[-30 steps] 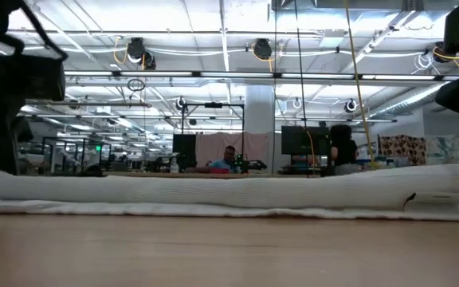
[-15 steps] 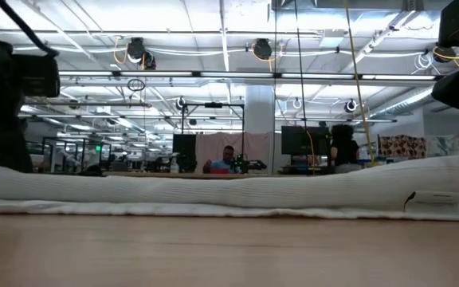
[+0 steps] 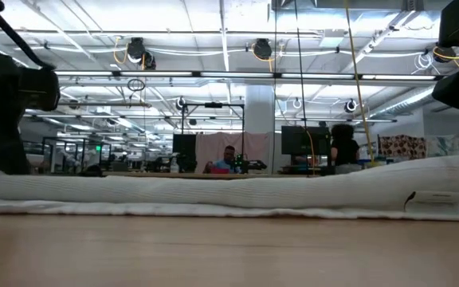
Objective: Roll towel
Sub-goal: Roll the white towel
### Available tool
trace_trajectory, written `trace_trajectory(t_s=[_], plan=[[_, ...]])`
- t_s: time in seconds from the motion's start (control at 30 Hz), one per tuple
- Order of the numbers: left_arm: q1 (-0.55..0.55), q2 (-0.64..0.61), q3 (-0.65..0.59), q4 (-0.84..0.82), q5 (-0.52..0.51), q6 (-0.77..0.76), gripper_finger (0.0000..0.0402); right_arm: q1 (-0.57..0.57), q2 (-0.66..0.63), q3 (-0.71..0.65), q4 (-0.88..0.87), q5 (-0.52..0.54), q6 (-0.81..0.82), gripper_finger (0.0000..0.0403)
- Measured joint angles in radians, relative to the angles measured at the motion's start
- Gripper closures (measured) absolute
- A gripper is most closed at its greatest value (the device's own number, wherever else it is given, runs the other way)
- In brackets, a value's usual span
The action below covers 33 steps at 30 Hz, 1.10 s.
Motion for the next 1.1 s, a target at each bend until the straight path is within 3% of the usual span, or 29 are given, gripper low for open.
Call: trace_trajectory(t_s=[0.13, 0.37, 0.53, 0.7, 0.8, 1.1], plan=[[0.0, 0.023, 0.0, 0.071, 0.006, 0.051, 0.0222, 0.0, 0.0, 0.0, -0.002, 0.0, 0.0, 0.0402], [-0.02, 0.002, 0.0, 0.095, 0.013, 0.093, 0.0386, -0.003, -0.016, 0.017, -0.126, 0.005, 0.031, 0.0402], [-0.035, -0.049, 0.043, 0.094, -0.021, 0.129, 0.0394, -0.008, -0.066, 0.093, -0.345, 0.036, 0.049, 0.0402], [-0.055, -0.081, 0.106, 0.173, -0.157, 0.316, 0.0397, -0.007, -0.125, 0.15, -0.479, 0.075, 0.02, 0.0402], [-0.07, -0.066, 0.117, 0.264, -0.171, 0.387, 0.0397, -0.007, -0.141, 0.147, -0.496, 0.079, 0.003, 0.0402], [-0.135, 0.222, 0.116, 0.51, -0.083, 0.412, 0.0398, -0.003, -0.071, 0.06, -0.422, -0.056, -0.005, 0.0402]])
